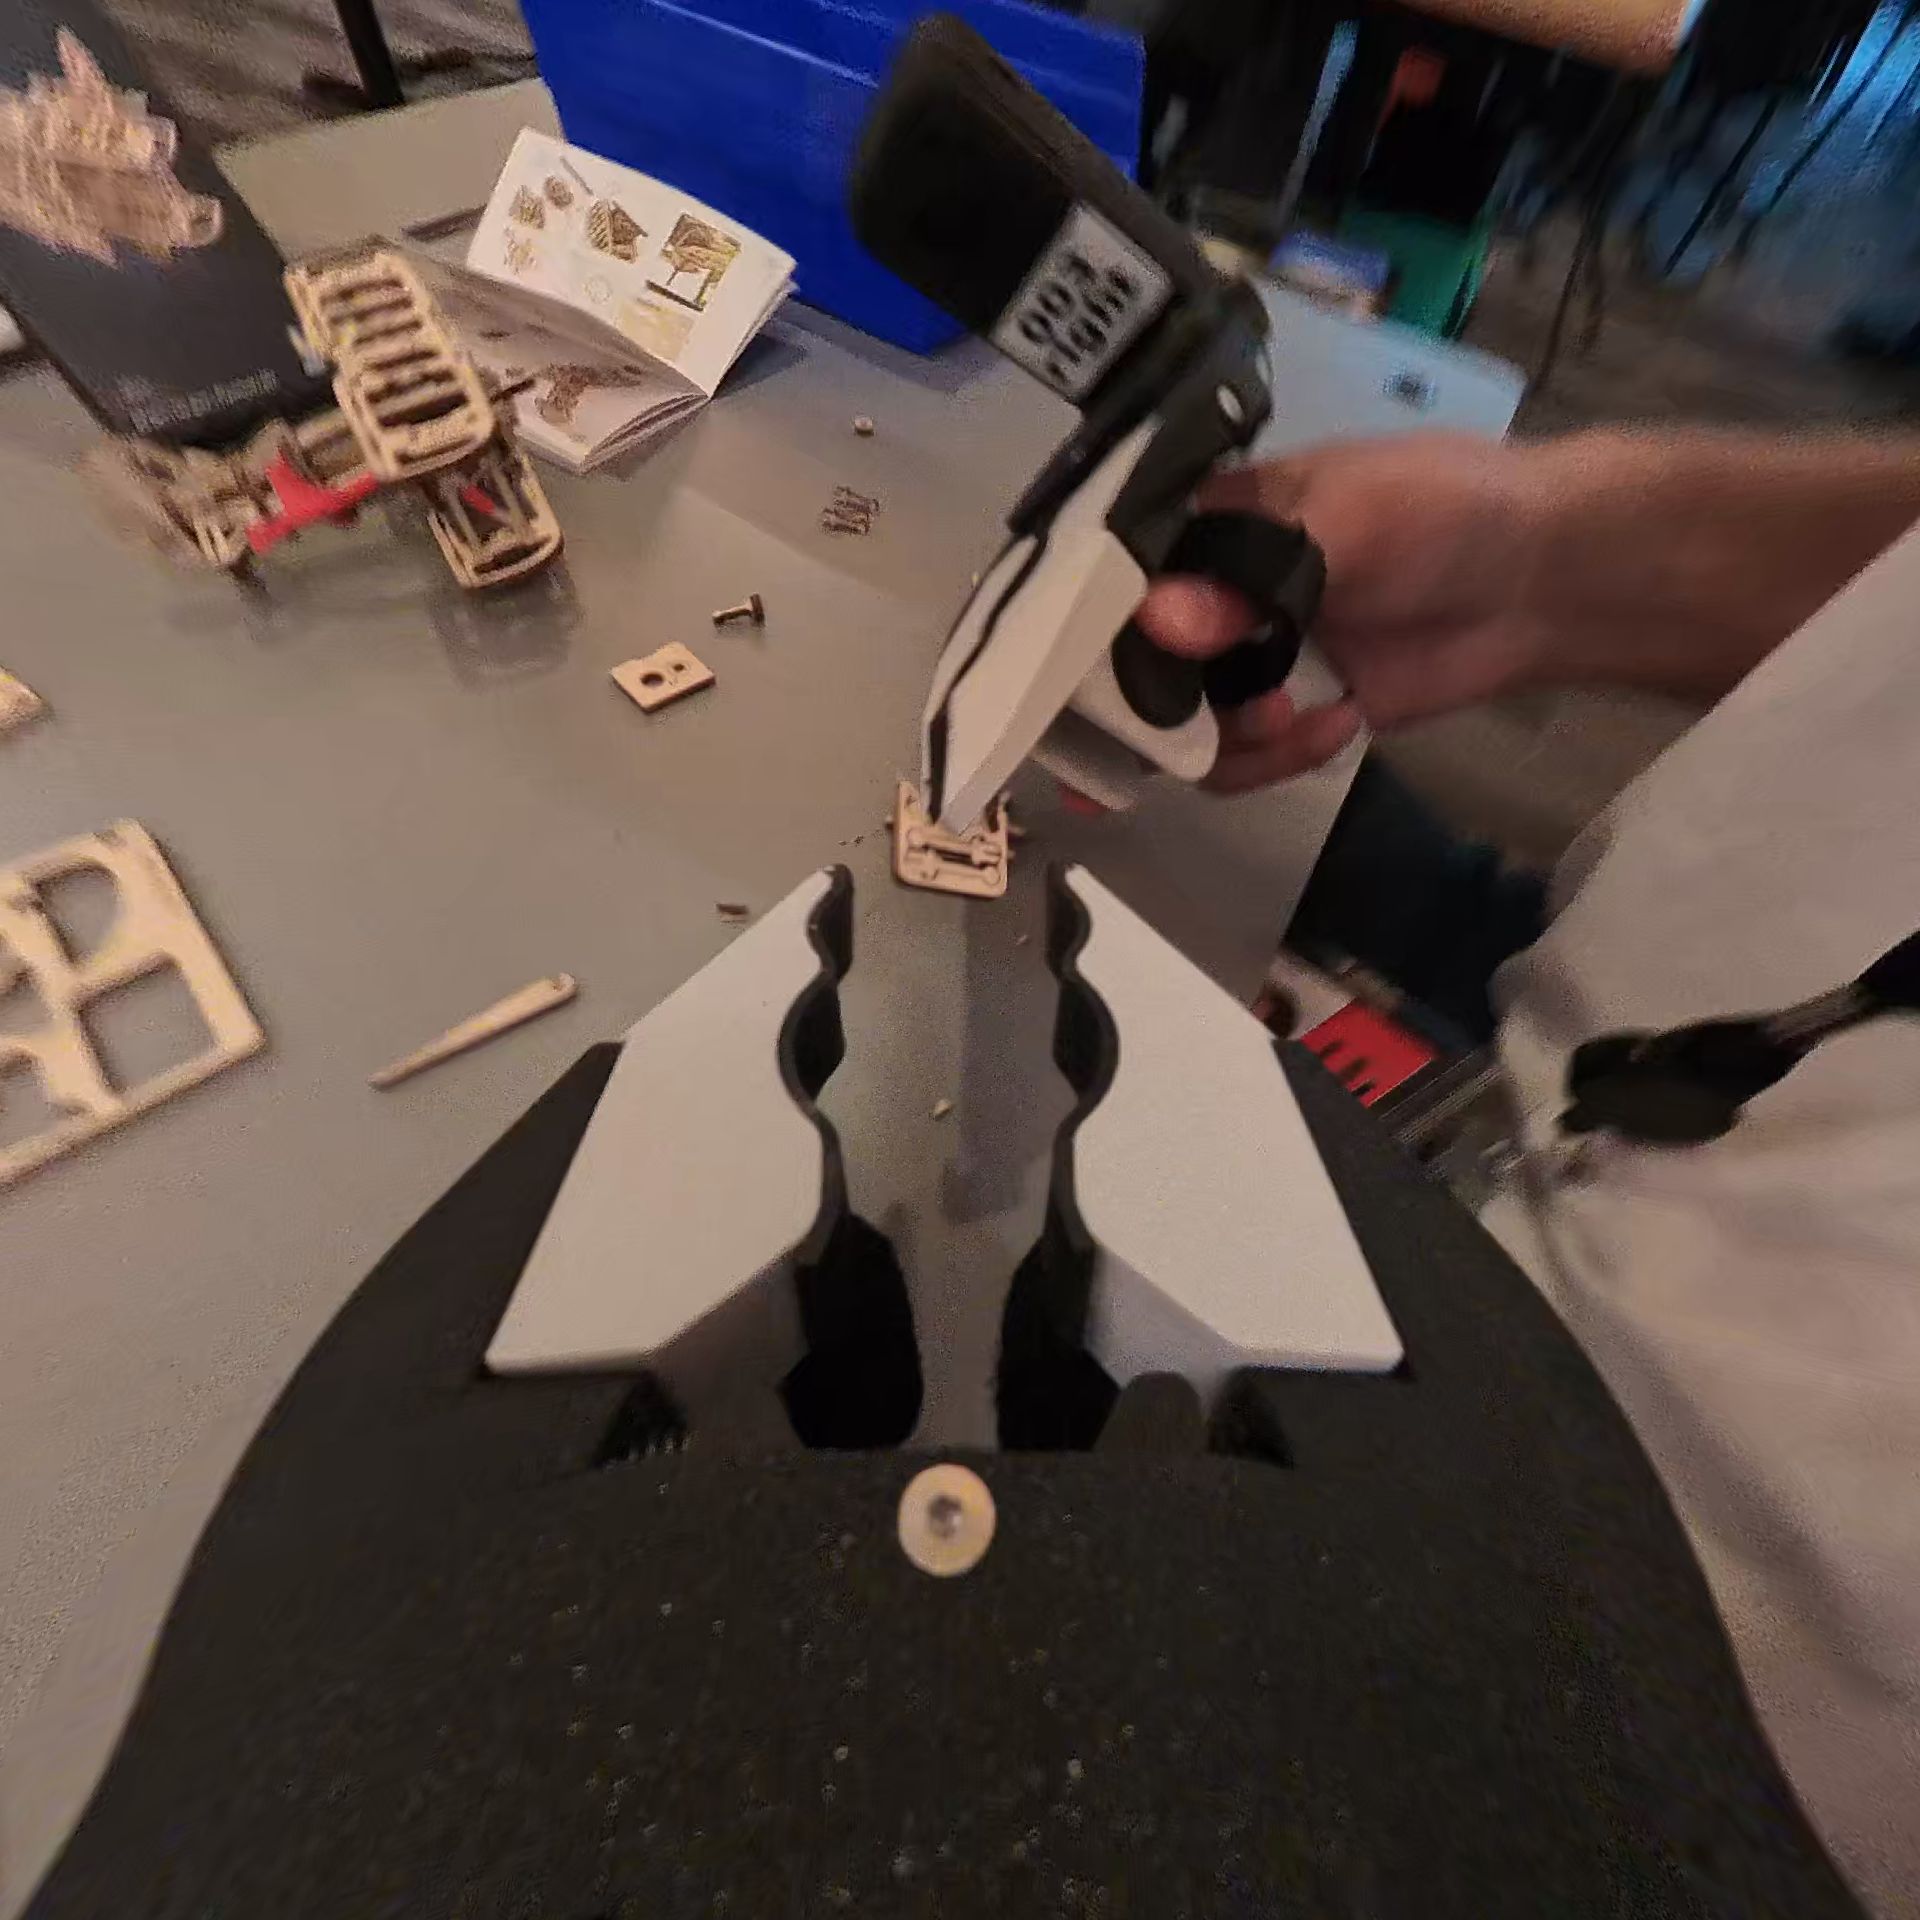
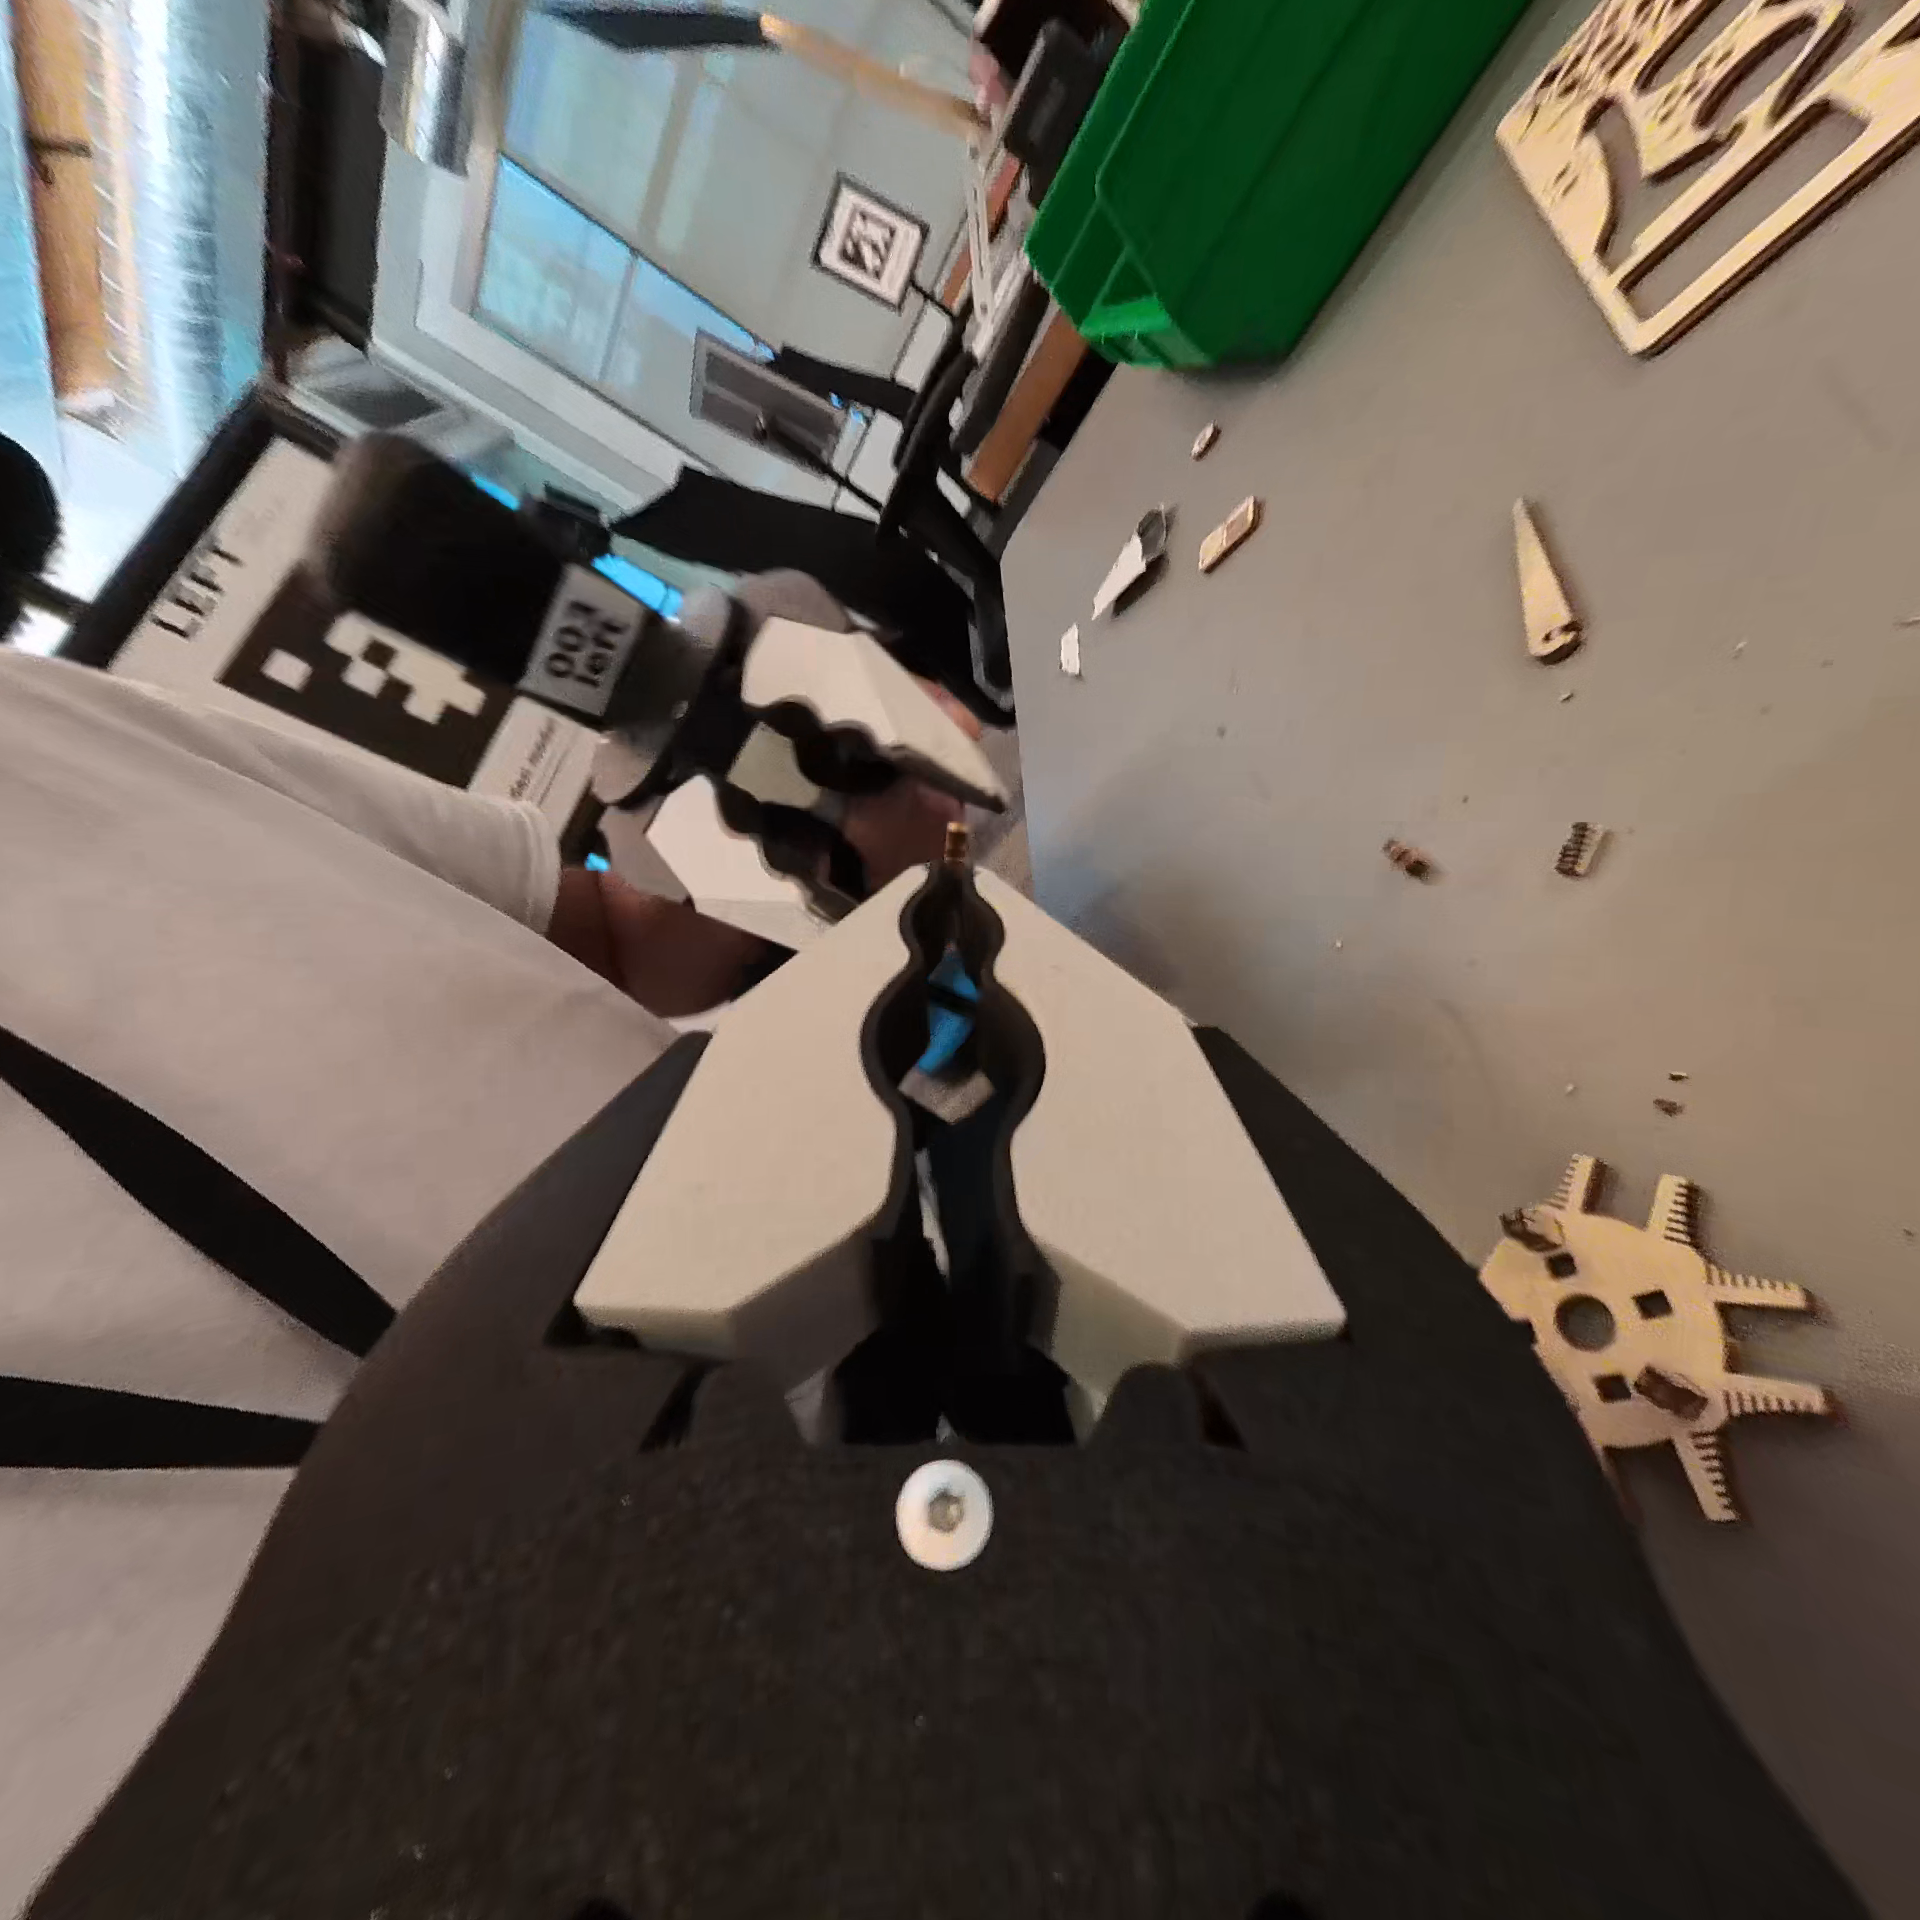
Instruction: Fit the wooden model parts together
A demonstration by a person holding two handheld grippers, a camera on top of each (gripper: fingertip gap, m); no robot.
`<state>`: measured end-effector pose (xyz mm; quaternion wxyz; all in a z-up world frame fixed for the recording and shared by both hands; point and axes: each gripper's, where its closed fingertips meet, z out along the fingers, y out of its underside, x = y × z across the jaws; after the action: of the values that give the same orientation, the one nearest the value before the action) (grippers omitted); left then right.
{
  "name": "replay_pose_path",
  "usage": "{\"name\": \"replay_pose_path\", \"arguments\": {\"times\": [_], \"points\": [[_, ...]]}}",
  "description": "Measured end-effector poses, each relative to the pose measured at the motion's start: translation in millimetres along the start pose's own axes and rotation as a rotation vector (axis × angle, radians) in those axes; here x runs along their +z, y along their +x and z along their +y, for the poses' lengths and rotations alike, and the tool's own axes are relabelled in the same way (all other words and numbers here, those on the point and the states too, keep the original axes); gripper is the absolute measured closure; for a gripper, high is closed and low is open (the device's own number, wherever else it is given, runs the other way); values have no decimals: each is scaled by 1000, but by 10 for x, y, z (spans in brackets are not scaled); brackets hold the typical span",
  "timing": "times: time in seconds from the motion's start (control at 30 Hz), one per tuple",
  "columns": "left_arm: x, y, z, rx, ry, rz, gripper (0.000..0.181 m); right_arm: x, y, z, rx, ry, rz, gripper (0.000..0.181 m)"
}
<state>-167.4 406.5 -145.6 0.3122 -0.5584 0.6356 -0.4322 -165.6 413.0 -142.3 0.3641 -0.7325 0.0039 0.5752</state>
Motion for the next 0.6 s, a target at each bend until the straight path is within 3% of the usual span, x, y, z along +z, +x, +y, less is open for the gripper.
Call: {"name": "replay_pose_path", "arguments": {"times": [0.1,0.17,0.27,0.33,0.6], "points": [[-41,2,-129,-367,102,154,140,-79,-95,-146,-26,128,-51,181],[-74,41,-264,-529,198,268,157,-70,-161,-167,-55,163,-62,181],[-39,86,-257,-544,190,304,161,-43,-228,-190,-98,201,-55,181],[-39,145,-272,-543,195,338,181,-48,-292,-222,-108,228,-78,181],[-40,160,-340,-643,246,412,181,-78,-300,-249,-163,251,-52,181]]}}
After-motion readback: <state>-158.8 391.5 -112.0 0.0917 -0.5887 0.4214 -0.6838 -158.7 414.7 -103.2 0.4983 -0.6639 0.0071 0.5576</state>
